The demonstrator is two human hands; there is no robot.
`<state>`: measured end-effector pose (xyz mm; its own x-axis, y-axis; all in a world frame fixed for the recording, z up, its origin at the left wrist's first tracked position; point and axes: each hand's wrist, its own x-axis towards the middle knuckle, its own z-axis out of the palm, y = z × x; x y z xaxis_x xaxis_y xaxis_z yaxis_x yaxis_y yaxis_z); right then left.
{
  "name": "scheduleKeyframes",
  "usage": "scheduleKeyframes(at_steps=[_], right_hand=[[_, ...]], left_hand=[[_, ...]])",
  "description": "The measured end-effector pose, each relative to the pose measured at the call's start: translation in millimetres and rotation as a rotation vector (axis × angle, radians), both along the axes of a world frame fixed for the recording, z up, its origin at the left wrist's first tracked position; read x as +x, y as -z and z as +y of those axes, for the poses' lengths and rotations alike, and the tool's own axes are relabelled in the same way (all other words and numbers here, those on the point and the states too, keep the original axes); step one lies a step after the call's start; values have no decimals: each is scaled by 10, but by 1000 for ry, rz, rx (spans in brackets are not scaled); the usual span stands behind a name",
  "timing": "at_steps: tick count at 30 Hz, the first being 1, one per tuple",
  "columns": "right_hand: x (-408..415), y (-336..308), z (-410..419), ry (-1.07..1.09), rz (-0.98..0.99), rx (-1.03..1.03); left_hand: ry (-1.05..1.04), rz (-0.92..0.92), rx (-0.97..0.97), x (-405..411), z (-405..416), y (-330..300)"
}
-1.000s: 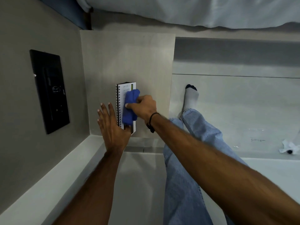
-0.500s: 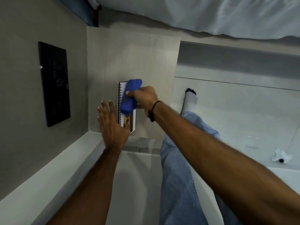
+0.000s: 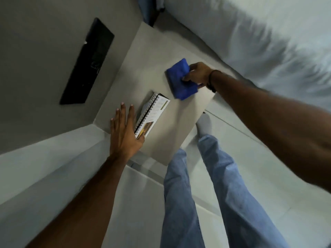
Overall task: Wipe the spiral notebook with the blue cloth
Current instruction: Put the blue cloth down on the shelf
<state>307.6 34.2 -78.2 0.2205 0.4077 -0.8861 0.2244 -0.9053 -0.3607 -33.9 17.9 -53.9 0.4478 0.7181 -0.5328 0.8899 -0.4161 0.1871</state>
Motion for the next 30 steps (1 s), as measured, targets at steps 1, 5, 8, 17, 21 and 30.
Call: scheduleKeyframes(at_steps=[1, 5, 8, 17, 21, 30], right_hand=[[75, 0, 50, -60, -125, 12], [165, -210, 111, -63, -394, 121], [-90, -392, 139, -150, -352, 219], [-1026, -520, 53, -308, 77, -3], [-1035, -558, -122, -344, 34, -39], [-943, -740, -712, -171, 113, -72]], left_hand=[[-51, -17, 1, 14, -27, -19], [-352, -104, -12, 22, -164, -206], [-751, -204, -2, 54, -385, -387], [-1902, -447, -416, 232, -502, -390], [-1950, -553, -446, 263, -685, -458], [-2021, -729, -550, 451, -1202, -698]])
